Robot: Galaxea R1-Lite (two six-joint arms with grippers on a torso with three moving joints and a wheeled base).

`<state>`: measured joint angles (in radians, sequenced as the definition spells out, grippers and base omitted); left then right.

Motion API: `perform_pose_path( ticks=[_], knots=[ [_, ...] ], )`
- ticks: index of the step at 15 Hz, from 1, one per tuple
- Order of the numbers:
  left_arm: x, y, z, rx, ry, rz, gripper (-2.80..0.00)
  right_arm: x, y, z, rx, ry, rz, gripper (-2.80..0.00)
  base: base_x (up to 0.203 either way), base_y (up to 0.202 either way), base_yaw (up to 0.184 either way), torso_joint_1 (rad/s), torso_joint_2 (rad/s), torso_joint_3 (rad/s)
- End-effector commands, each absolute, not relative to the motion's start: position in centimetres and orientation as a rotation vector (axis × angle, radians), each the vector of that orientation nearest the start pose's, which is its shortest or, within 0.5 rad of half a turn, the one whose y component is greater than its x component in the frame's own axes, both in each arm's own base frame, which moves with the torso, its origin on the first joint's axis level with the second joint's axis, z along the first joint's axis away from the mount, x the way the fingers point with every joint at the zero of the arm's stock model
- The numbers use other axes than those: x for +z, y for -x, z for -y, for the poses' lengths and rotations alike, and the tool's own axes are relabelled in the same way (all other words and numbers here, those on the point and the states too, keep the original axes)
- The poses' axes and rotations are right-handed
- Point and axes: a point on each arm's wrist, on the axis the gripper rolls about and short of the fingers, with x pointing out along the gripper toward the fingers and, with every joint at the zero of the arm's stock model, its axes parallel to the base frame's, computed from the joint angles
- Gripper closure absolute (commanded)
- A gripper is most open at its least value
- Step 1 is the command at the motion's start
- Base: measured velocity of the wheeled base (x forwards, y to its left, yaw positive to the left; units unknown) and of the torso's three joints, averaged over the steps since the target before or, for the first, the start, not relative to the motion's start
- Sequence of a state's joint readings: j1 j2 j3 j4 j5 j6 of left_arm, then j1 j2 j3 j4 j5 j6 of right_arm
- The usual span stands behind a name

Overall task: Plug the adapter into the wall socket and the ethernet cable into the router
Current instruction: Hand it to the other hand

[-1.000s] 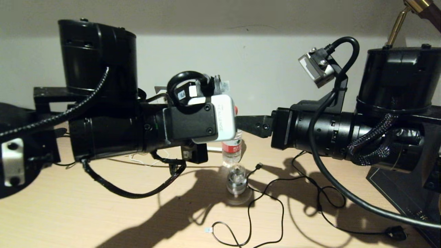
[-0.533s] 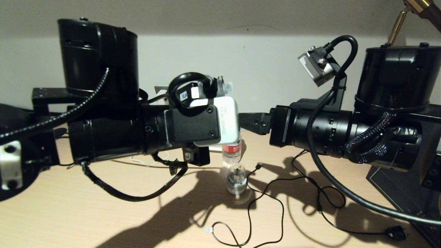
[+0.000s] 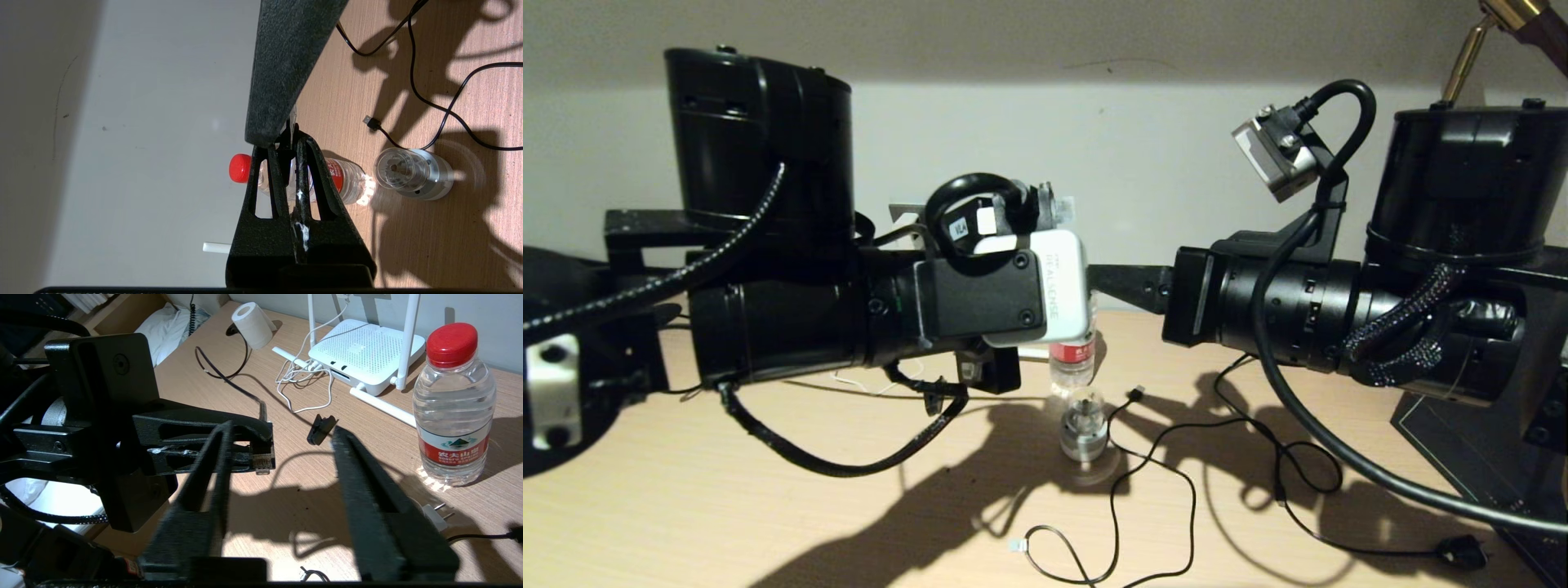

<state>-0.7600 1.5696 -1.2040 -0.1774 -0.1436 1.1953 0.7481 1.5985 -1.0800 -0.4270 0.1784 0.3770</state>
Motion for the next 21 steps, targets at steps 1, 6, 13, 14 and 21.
perform_pose_path(
  ticks=[1, 6, 13, 14, 21],
  knots=[
    [28.83, -20.83, 20.47, -0.908, -1.169, 0.384, 0.00, 26.87, -21.67, -20.75, 0.900, -0.324, -0.268, 0.00, 0.000, 0.000, 0.000, 0.000, 0.00, 0.000],
    [28.83, -20.99, 20.68, -0.902, -1.165, 0.395, 0.00, 26.51, -21.66, -20.75, 0.900, -0.324, -0.284, 0.00, 0.000, 0.000, 0.000, 0.000, 0.00, 0.000],
    [28.75, -20.93, 20.80, -0.902, -1.167, 0.394, -0.56, 26.45, -21.73, -20.88, 0.901, -0.322, -0.285, 0.00, 0.000, 0.000, 0.000, 0.000, 0.00, 0.000],
    [28.75, -20.93, 20.80, -0.902, -1.167, 0.394, -2.80, 26.45, -21.73, -20.88, 0.901, -0.323, -0.286, 0.00, 0.000, 0.000, 0.000, 0.000, 0.00, 0.000],
    [28.48, -20.08, 19.97, -0.909, -1.166, 0.385, -2.80, 26.65, -21.65, -20.67, 0.876, -0.355, -0.289, 0.00, 0.000, 0.000, 0.000, 0.000, 0.00, 0.000]
  ],
)
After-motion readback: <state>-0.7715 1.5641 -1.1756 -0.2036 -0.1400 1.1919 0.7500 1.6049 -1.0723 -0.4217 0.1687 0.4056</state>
